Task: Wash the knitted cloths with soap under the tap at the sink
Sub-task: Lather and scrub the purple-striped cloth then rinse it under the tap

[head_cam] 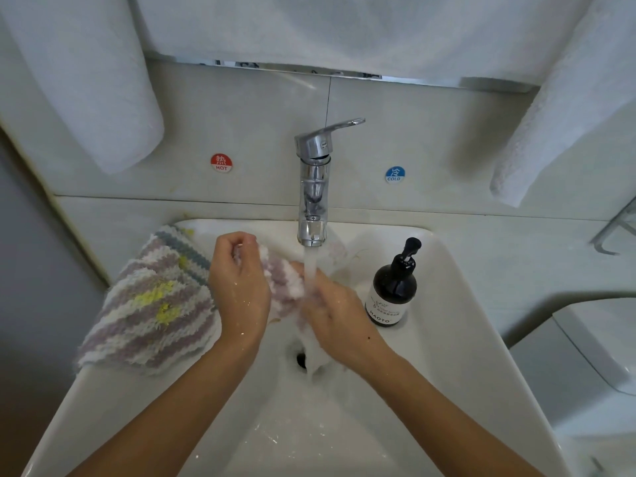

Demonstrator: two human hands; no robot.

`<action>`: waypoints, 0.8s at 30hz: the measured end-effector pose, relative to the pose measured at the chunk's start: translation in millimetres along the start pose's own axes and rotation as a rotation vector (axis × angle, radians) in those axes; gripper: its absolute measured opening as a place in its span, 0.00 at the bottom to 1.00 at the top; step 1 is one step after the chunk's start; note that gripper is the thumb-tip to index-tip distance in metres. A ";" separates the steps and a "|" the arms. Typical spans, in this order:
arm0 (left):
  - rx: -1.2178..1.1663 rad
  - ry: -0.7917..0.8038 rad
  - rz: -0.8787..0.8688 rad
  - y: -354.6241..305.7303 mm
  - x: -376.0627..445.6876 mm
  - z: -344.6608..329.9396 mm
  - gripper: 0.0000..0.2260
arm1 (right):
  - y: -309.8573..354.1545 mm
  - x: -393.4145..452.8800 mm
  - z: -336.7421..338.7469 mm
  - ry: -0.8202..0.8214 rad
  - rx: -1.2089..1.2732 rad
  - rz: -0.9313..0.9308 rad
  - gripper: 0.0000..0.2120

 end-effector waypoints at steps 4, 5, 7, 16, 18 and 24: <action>0.021 0.152 0.005 4.2 -13.1 -7.5 0.06 | -3.3 1.6 10.6 -0.134 0.316 -0.155 0.18; 0.026 0.194 0.013 3.9 -19.0 -10.8 0.06 | -4.7 2.3 11.3 -0.177 0.391 -0.201 0.18; 0.010 0.266 0.065 3.5 -31.6 -17.7 0.06 | -6.7 3.6 11.3 -0.263 0.498 -0.277 0.14; 0.029 0.312 0.304 11.4 -59.0 -26.5 0.10 | 0.5 4.9 3.9 -0.353 0.548 -0.341 0.09; 0.037 0.294 0.289 11.0 -59.3 -25.4 0.10 | -0.3 5.2 1.4 -0.363 0.470 -0.369 0.14; 0.054 0.247 0.235 10.6 -50.7 -22.1 0.15 | 1.0 8.2 0.9 -0.312 0.315 -0.450 0.20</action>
Point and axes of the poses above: each hand's wrist, its own x-axis towards the middle knuckle, its own z-axis out of the back of the hand, y = z × x, the point moved 4 cm from there along x, towards the middle knuckle, and after that the axes turned 15 degrees about -x, right-handed, at the moved point
